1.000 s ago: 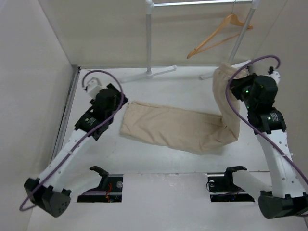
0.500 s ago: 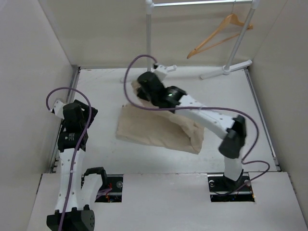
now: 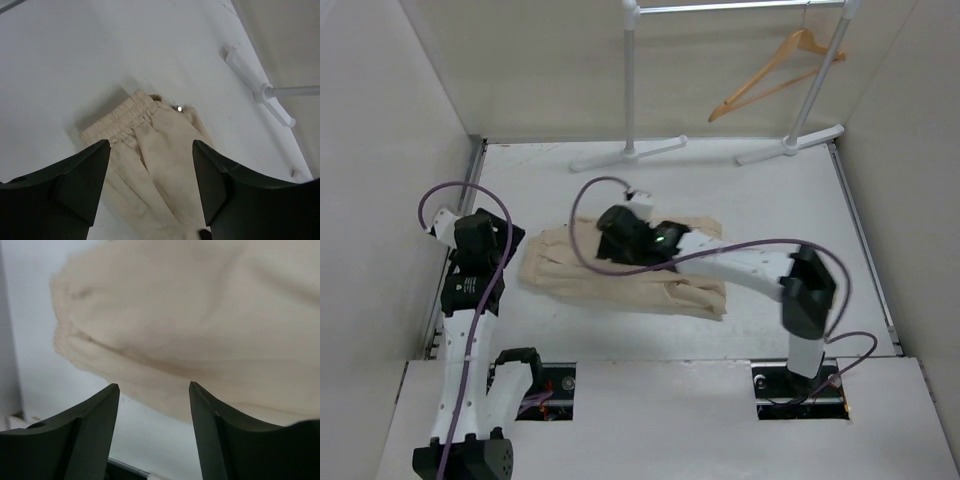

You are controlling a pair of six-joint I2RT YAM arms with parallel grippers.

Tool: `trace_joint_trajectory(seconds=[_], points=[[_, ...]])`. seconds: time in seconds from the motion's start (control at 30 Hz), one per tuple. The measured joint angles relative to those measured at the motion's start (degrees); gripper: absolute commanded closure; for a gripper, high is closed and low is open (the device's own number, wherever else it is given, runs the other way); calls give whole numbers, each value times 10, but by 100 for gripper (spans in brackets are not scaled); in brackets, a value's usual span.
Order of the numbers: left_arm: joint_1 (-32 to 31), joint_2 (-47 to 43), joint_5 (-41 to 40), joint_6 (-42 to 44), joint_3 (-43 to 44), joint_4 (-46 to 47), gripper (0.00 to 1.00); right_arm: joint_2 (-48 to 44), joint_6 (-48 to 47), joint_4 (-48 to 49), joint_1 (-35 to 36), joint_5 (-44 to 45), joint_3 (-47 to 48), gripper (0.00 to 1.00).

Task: Place the trousers on the hanger
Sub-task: Fold the trousers at the center of the board.

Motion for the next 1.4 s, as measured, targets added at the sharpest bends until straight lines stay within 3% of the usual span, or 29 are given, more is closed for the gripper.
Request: trace_joint_trajectory(seconds=[0.1, 0.2, 0.33, 0.47, 0.77, 0.93, 1.03, 1.1, 1.17, 1.23, 1.3, 1.4], points=[[-66, 9, -5, -16, -13, 16, 35, -172, -21, 54, -86, -12, -139, 73], [-174, 54, -16, -32, -27, 48, 35, -312, -39, 99, -156, -22, -257, 86], [-300, 171, -34, -42, -26, 111, 35, -403, -55, 129, -192, -75, -416, 85], [-365, 269, -42, -52, -27, 171, 35, -410, -56, 128, -217, -122, -535, 84], [-291, 341, -34, -80, -115, 273, 35, -473, -6, 138, -228, -147, -671, 84], [-283, 303, -23, -82, -113, 264, 39, -507, 16, 127, -224, -147, -707, 72], [-321, 283, -25, -77, -65, 245, 52, -562, 17, 100, -225, -146, -706, 63], [-362, 296, -24, -70, -5, 240, 60, -606, 13, 75, -230, -146, -699, 63], [-409, 331, -21, -59, 67, 238, 62, -646, 4, 56, -241, -146, -687, 76], [-452, 389, -14, -39, 150, 236, 57, -677, -2, 55, -259, -149, -676, 82], [-488, 468, -1, -7, 247, 229, 50, -694, -6, 57, -283, -159, -674, 80], [-525, 594, 21, 59, 392, 202, 40, -695, -14, 66, -316, -176, -680, 59]])
